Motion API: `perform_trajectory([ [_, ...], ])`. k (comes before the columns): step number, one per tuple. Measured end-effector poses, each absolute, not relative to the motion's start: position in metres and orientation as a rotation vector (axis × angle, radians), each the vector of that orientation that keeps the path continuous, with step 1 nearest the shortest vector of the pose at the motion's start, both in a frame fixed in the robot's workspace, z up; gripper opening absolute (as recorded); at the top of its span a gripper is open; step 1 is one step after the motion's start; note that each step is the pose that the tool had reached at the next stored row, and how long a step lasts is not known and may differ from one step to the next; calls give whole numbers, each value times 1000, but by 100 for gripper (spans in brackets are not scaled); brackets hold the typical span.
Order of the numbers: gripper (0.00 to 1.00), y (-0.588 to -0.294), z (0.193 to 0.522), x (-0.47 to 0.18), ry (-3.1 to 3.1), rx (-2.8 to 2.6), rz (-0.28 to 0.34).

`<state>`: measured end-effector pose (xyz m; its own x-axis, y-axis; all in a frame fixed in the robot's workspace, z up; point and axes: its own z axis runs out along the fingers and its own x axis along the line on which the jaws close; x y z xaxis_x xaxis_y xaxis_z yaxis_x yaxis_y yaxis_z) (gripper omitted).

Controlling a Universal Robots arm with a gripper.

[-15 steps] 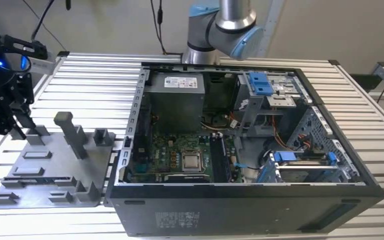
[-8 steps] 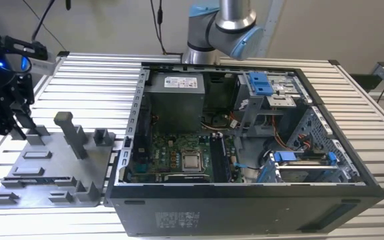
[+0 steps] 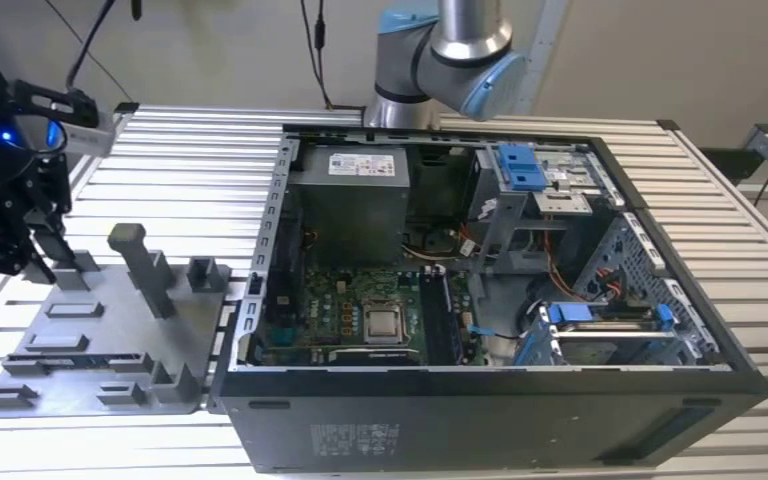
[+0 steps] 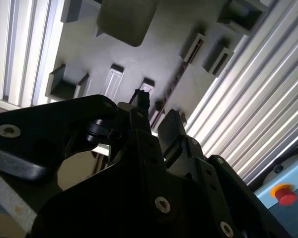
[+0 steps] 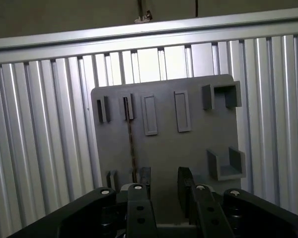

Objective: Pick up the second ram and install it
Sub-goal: 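Pick up the second ram and move it above second insertion slot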

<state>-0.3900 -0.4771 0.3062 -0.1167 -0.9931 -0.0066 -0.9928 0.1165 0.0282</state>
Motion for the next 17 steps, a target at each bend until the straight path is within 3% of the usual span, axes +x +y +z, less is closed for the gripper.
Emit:
perform_trajectory([
  [17,36,-478,291,-391,-2329,2087,-40],
])
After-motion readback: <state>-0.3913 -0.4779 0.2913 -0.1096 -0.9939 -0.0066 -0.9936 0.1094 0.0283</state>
